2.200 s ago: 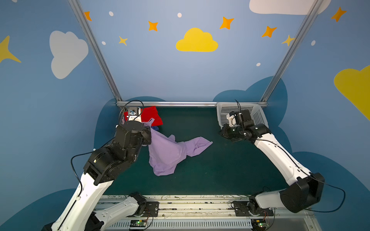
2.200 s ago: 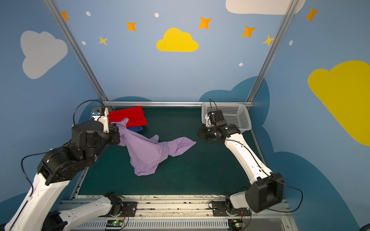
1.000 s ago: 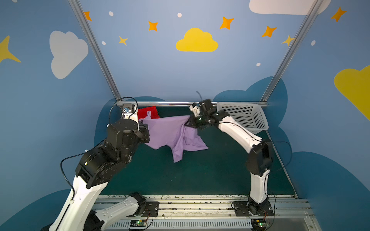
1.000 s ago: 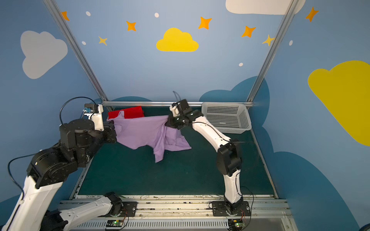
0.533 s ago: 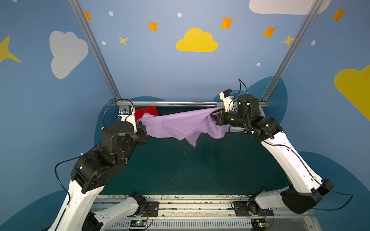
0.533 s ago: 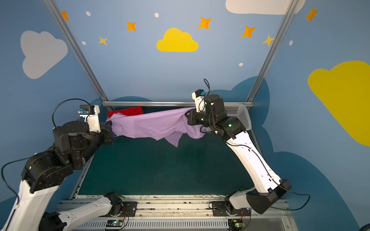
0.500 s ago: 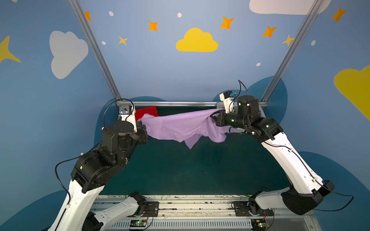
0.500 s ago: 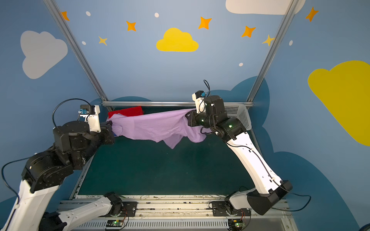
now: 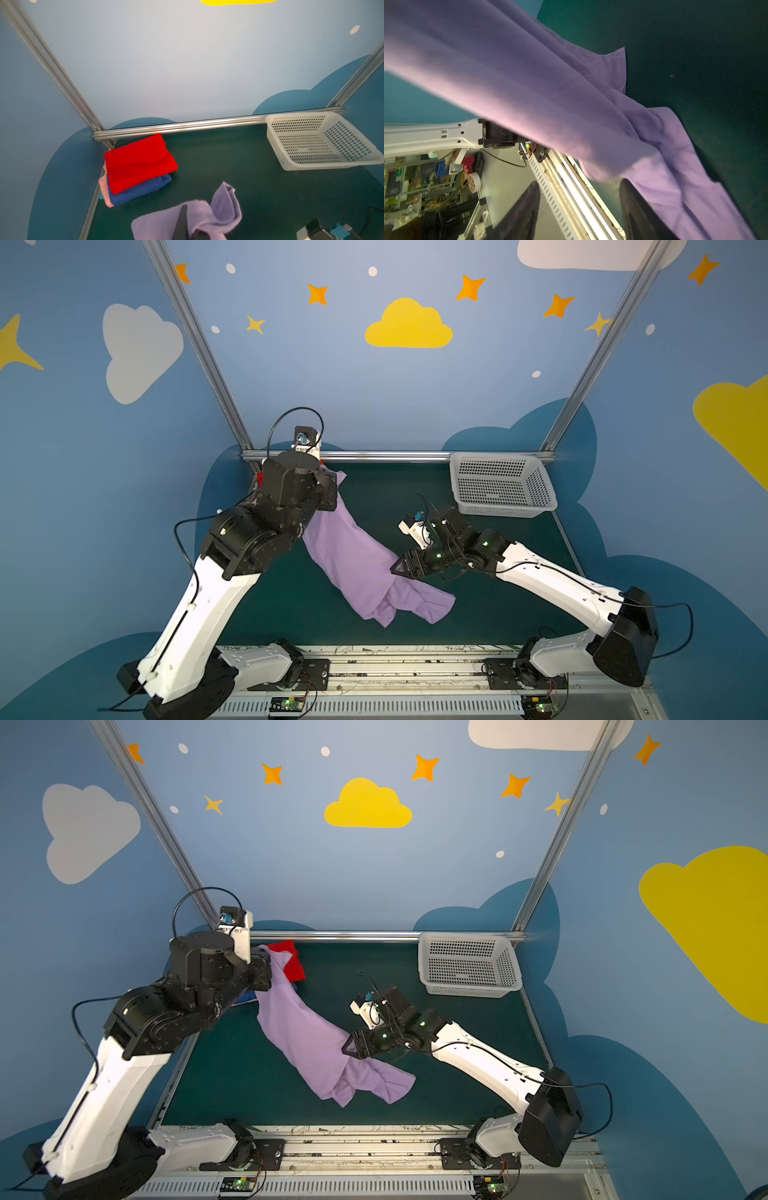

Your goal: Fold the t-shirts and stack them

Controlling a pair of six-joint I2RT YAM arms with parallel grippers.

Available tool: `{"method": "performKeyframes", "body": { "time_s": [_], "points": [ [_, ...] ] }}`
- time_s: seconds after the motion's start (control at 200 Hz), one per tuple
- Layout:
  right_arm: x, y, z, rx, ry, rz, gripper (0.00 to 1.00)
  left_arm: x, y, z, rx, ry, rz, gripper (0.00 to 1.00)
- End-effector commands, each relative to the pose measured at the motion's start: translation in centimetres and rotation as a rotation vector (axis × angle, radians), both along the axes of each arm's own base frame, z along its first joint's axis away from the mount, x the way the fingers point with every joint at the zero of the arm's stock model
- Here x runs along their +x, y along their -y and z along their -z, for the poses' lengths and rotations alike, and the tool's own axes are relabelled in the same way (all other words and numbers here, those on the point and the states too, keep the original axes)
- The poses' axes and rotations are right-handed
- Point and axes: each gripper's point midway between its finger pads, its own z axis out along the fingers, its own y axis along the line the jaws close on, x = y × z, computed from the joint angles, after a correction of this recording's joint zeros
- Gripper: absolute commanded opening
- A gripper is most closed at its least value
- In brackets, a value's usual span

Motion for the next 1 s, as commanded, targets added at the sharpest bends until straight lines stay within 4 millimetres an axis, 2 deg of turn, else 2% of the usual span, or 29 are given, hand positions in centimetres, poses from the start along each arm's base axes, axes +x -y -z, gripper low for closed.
{"method": "performKeyframes", "body": {
  "time_s": [0.0, 0.13, 0.225, 0.275, 0.381, 0.466, 0.566, 0.646, 0.701, 0.786, 0.902, 0.992],
  "points": [
    [0.2, -0.5, -6.0, 0.173, 0.154, -0.044, 0.68, 0.3, 1.1, -3.8, -0.043, 0.088, 0.068, 0.04],
    [2.0, 1.6, -8.0, 0.196, 0.278, 0.058, 0.72, 0.5, 3.5, -6.9, -0.117, 0.120, 0.171, 0.04],
    [4.5, 4.0, -7.8, 0.175, 0.361, 0.228, 0.73, 0.4, 4.8, -8.9, -0.192, 0.146, 0.227, 0.04],
    [5.7, 5.1, -7.1, 0.155, 0.366, 0.300, 0.67, 0.3, 5.6, -10.1, -0.234, 0.168, 0.265, 0.04],
    [8.1, 7.1, -4.6, 0.101, 0.293, 0.449, 0.45, -0.4, 6.9, -12.8, -0.311, 0.215, 0.347, 0.04],
    [8.8, 6.3, -3.2, 0.119, 0.230, 0.451, 0.29, -1.2, 7.6, -15.0, -0.364, 0.256, 0.410, 0.04],
    [8.5, 3.8, -3.1, 0.177, 0.185, 0.350, 0.25, -1.9, 7.8, -16.6, -0.400, 0.296, 0.443, 0.04],
    [8.8, 2.8, -3.0, 0.171, 0.162, 0.319, 0.29, -1.9, 7.5, -16.7, -0.400, 0.303, 0.432, 0.04],
    [9.1, 2.7, -3.2, 0.166, 0.173, 0.312, 0.39, -2.0, 7.3, -16.3, -0.393, 0.295, 0.425, 0.04],
    [9.2, 3.0, -3.8, 0.168, 0.197, 0.298, 0.49, -2.0, 6.9, -15.2, -0.373, 0.275, 0.401, 0.04],
    [8.8, 4.3, -4.9, 0.183, 0.229, 0.294, 0.59, -1.8, 5.8, -13.0, -0.327, 0.235, 0.340, 0.04],
    [7.9, 5.3, -4.8, 0.190, 0.242, 0.283, 0.64, -1.3, 5.1, -10.3, -0.289, 0.187, 0.293, 0.04]
  ]
}}
